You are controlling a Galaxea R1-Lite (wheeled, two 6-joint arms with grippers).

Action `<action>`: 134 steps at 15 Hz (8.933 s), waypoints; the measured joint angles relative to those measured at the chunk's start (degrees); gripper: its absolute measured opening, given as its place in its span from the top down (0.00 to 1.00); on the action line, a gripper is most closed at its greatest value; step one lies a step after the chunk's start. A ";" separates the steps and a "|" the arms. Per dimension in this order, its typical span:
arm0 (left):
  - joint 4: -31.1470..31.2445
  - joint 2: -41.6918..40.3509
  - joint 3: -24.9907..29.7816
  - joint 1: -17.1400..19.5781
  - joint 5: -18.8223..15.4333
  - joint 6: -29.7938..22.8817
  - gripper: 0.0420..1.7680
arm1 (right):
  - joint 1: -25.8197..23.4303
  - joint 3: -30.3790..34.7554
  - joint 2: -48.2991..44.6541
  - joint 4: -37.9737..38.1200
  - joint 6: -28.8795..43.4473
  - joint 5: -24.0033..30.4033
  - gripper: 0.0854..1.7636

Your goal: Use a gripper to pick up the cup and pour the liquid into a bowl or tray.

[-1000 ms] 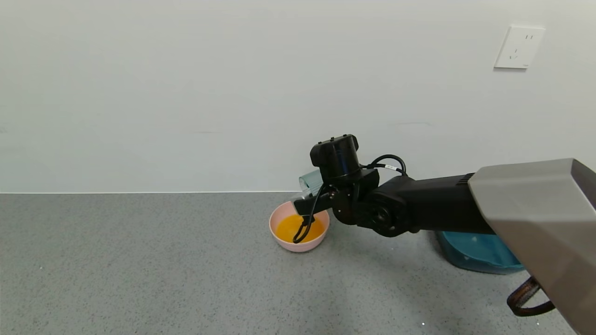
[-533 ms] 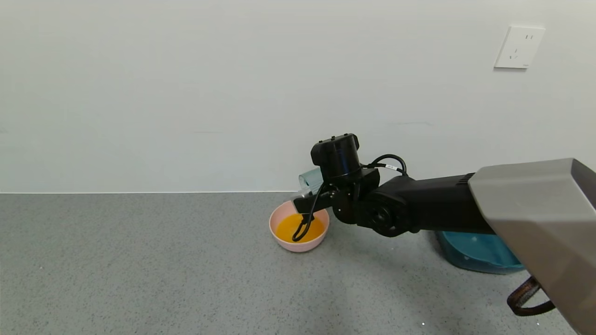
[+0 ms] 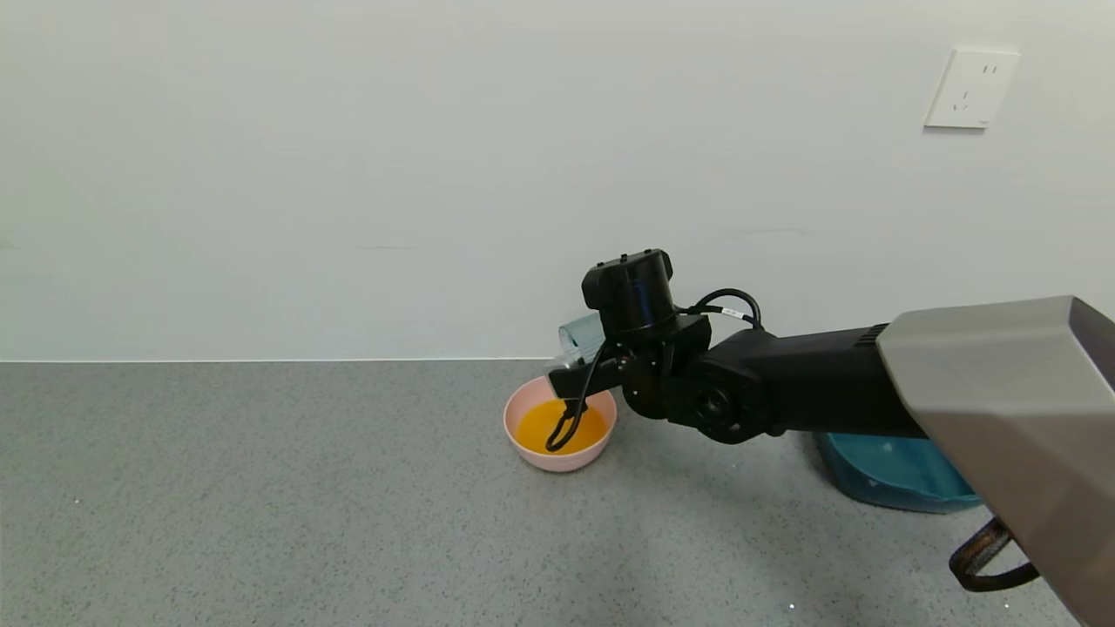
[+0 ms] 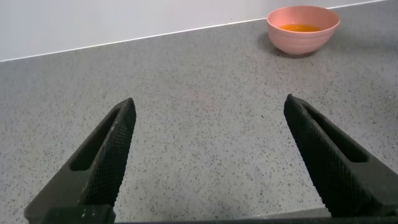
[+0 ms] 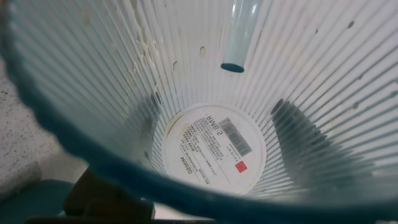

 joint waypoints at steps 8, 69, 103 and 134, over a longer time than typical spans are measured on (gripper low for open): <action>0.00 0.00 0.00 0.00 -0.02 0.00 0.03 | -0.32 1.51 -1.13 0.62 8.57 0.40 0.27; 0.00 0.00 0.00 0.00 -0.02 0.00 0.03 | -10.87 29.07 7.55 -39.42 105.92 8.31 0.27; 0.00 0.00 0.00 0.00 -0.02 0.00 0.03 | -11.96 28.68 11.52 -41.90 105.27 8.07 0.11; 0.00 0.00 0.00 0.00 0.00 0.00 0.03 | -3.61 60.92 -43.54 -6.38 104.41 17.73 0.04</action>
